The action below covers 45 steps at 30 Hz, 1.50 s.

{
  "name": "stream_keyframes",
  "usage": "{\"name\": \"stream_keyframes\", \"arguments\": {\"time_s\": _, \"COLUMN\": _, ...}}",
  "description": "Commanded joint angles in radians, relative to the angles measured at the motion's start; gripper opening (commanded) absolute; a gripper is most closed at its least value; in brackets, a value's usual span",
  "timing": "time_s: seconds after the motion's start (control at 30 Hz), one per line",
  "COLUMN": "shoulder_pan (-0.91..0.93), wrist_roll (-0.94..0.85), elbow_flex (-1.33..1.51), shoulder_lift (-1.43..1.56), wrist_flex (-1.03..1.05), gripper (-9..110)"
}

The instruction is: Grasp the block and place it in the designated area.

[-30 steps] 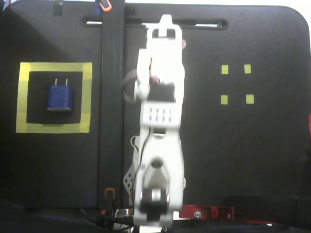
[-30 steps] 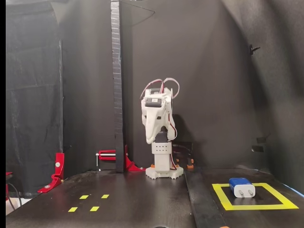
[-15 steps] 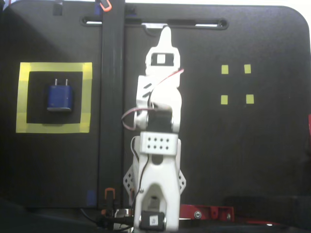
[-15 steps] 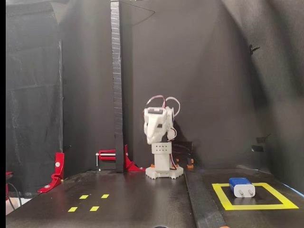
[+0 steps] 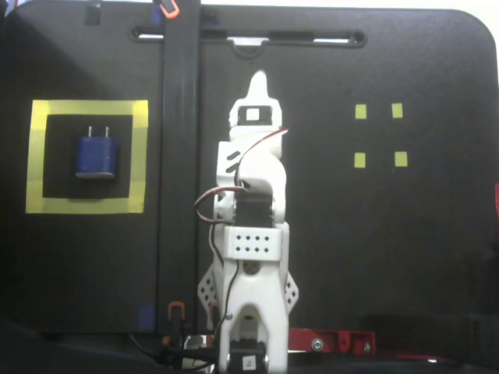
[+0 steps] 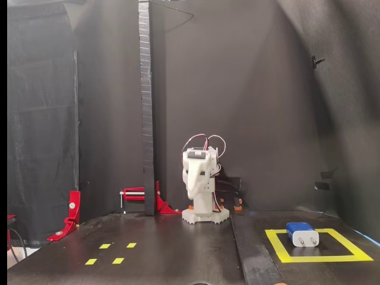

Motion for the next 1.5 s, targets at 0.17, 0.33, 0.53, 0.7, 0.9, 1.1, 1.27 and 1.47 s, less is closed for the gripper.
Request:
{"name": "stream_keyframes", "arguments": {"time_s": 0.17, "shoulder_pan": -0.012, "wrist_roll": -0.005, "elbow_flex": 0.006, "shoulder_lift": 0.006, "wrist_flex": 0.161, "gripper": 0}}
{"name": "stream_keyframes", "arguments": {"time_s": 0.33, "shoulder_pan": -0.026, "wrist_roll": -0.006, "elbow_flex": 0.006, "shoulder_lift": 0.006, "wrist_flex": 0.209, "gripper": 0}}
{"name": "stream_keyframes", "arguments": {"time_s": 0.53, "shoulder_pan": -0.026, "wrist_roll": -0.005, "elbow_flex": 0.006, "shoulder_lift": 0.006, "wrist_flex": 0.210, "gripper": 0}}
{"name": "stream_keyframes", "arguments": {"time_s": 0.7, "shoulder_pan": -0.021, "wrist_roll": 0.000, "elbow_flex": 0.006, "shoulder_lift": 0.006, "wrist_flex": 0.210, "gripper": 0}}
{"name": "stream_keyframes", "arguments": {"time_s": 0.9, "shoulder_pan": -0.026, "wrist_roll": -0.003, "elbow_flex": 0.006, "shoulder_lift": 0.006, "wrist_flex": 0.210, "gripper": 0}}
{"name": "stream_keyframes", "arguments": {"time_s": 1.1, "shoulder_pan": -0.026, "wrist_roll": -0.003, "elbow_flex": 0.006, "shoulder_lift": 0.006, "wrist_flex": 0.210, "gripper": 0}}
{"name": "stream_keyframes", "arguments": {"time_s": 1.27, "shoulder_pan": -0.026, "wrist_roll": -0.003, "elbow_flex": 0.006, "shoulder_lift": 0.006, "wrist_flex": 0.210, "gripper": 0}}
{"name": "stream_keyframes", "arguments": {"time_s": 1.47, "shoulder_pan": -0.026, "wrist_roll": -0.003, "elbow_flex": 0.006, "shoulder_lift": 0.006, "wrist_flex": 0.210, "gripper": 0}}
